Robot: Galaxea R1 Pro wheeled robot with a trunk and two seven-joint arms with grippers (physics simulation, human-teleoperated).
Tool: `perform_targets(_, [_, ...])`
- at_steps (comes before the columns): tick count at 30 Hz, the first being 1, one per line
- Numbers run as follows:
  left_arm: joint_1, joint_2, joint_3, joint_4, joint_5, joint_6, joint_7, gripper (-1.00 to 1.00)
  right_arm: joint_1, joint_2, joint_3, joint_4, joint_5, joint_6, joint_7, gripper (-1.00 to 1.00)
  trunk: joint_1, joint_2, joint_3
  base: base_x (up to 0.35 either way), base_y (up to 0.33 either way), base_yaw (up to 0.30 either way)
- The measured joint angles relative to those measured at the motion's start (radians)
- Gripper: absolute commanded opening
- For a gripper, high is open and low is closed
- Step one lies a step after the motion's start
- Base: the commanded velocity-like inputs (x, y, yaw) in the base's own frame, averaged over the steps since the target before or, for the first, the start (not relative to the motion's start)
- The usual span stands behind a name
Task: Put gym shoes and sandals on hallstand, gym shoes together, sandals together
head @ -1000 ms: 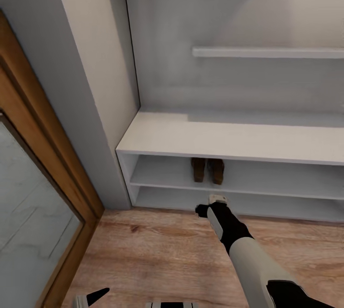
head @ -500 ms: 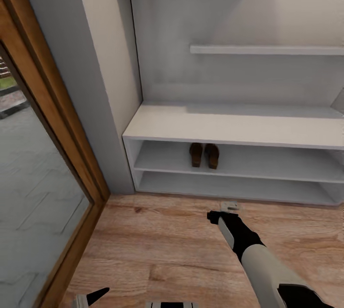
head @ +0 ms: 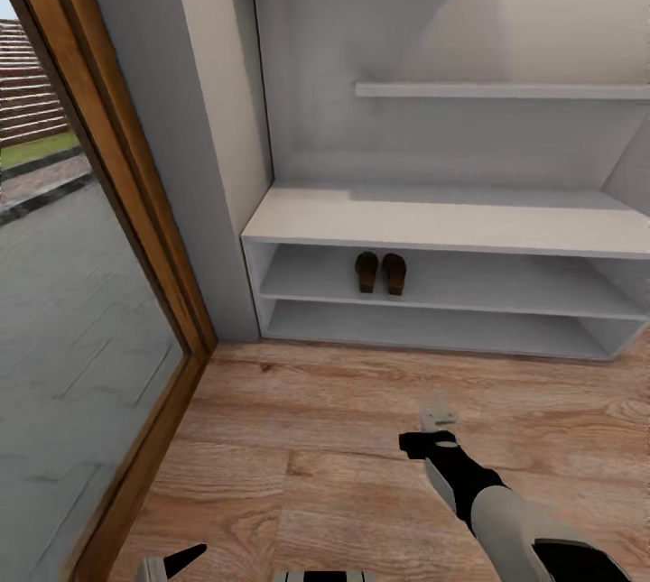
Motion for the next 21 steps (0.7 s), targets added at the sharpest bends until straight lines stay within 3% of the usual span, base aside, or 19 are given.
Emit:
perform_targets(2, [0.0,0.0,0.0,0.0,0.0,0.0,0.0,1.0,0.001,0.0,0.0,0.043,0.029,-0.04,0.009,1.0,0.0,0.0,0.0,-0.319,0.0,0.0])
perform_targets(4, [0.0,0.0,0.0,0.0,0.0,0.0,0.001,1.0,0.005,-0.008,-0.001,0.133,0.068,-0.134,0.02,1.0,0.0,0.0,0.0,-0.193,0.0,0.0])
perform_targets(8, [0.0,0.001,0.0,0.0,0.0,-0.001,0.006,1.0,0.033,-0.058,-0.002,0.179,0.083,-0.232,0.024,1.0,-0.001,0.0,0.0,-0.073,0.0,0.0])
perform_targets(13, [0.0,0.002,0.0,0.0,0.001,-0.001,0.007,1.0,0.057,-0.084,-0.001,0.187,0.086,-0.253,0.027,1.0,-0.001,0.0,0.0,-0.02,0.0,-0.011])
perform_targets(14, [0.001,0.002,0.001,0.0,0.003,-0.002,0.007,1.0,0.085,-0.099,-0.003,0.19,0.086,-0.263,0.032,1.0,-0.001,0.0,0.0,-0.003,0.0,-0.058])
perform_targets(21, [0.001,0.002,0.001,-0.001,0.006,-0.003,0.007,1.0,0.127,-0.112,-0.001,0.19,0.085,-0.289,0.039,1.0,-0.001,0.0,0.0,-0.001,0.0,-0.024])
